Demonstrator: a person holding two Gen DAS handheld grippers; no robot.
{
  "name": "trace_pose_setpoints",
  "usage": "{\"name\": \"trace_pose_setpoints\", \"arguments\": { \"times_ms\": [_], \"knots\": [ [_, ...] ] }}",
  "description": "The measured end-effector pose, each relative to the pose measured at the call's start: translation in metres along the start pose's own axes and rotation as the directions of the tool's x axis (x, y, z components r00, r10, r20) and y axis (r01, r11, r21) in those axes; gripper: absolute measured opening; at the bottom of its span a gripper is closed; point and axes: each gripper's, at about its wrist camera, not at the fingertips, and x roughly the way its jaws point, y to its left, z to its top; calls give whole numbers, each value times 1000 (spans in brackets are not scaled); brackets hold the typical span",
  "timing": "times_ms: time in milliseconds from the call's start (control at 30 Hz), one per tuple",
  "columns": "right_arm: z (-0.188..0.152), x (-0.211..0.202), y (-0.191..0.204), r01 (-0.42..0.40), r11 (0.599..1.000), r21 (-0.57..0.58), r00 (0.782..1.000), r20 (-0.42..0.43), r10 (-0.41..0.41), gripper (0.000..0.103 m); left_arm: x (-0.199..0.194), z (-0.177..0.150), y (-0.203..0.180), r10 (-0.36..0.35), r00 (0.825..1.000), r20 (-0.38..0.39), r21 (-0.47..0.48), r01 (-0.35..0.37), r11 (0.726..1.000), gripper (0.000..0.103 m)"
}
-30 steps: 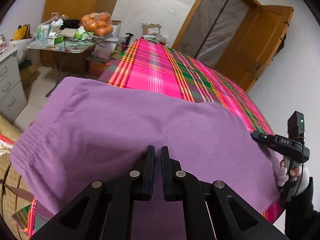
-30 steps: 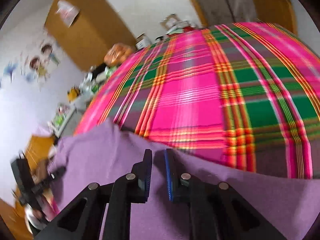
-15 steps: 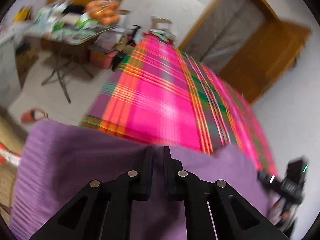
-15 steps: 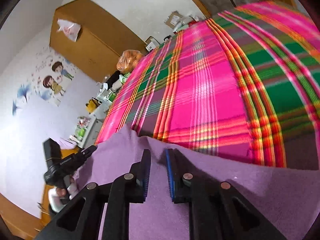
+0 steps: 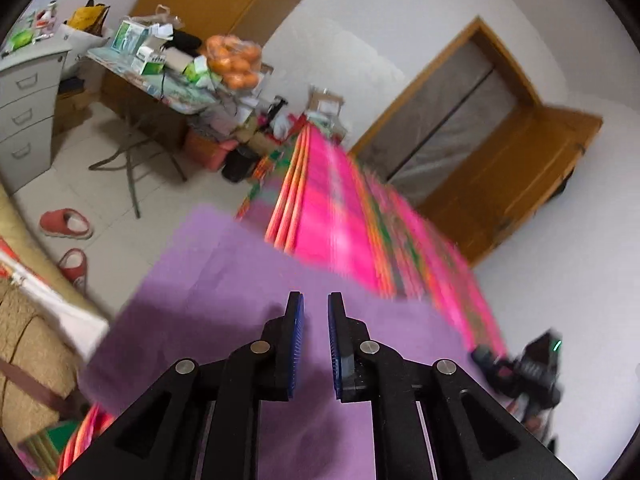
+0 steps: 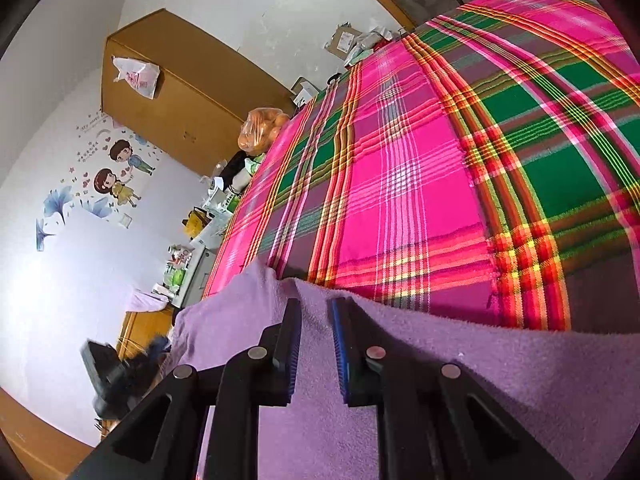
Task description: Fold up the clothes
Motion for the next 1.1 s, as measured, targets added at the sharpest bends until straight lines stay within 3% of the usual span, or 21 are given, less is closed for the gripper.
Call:
{"name": "trace_pose_setpoints", "arguments": {
  "times_ms": [367, 467, 600, 700, 833, 933, 1100],
  "knots": [
    [1, -2, -6, -25, 999, 28, 1000, 6, 25, 16, -32, -24, 28, 20, 999, 42, -27, -19, 999, 12],
    [1, -3, -7, -28, 999, 29, 1000, 8, 28, 16, -37, -26, 19, 29, 998, 58, 1, -29, 1000, 12],
    [2, -2, -7, -28, 999, 29, 1000, 8, 28, 16, -24, -21, 9, 93, 994, 53, 58, -96, 994, 14],
    [1, -5, -6, -30, 999, 34, 999, 11, 30, 16, -22, -19, 17, 75, 996, 43, 1, -75, 997, 12],
    [2, -4, -7, -28, 999, 33, 1000, 11, 27, 16, -22, -7, 3, 93, 994, 53, 47, -95, 994, 12],
    [1, -4, -7, -31, 999, 29, 999, 13, 30, 17, -16, 6, -10, 67, 995, 68, 67, -72, 995, 14],
    [0, -5, 6, -103, 994, -40, 995, 3, 104, 24, 9, 25, -22, 49, 998, 37, 57, -51, 997, 14]
  ]
}}
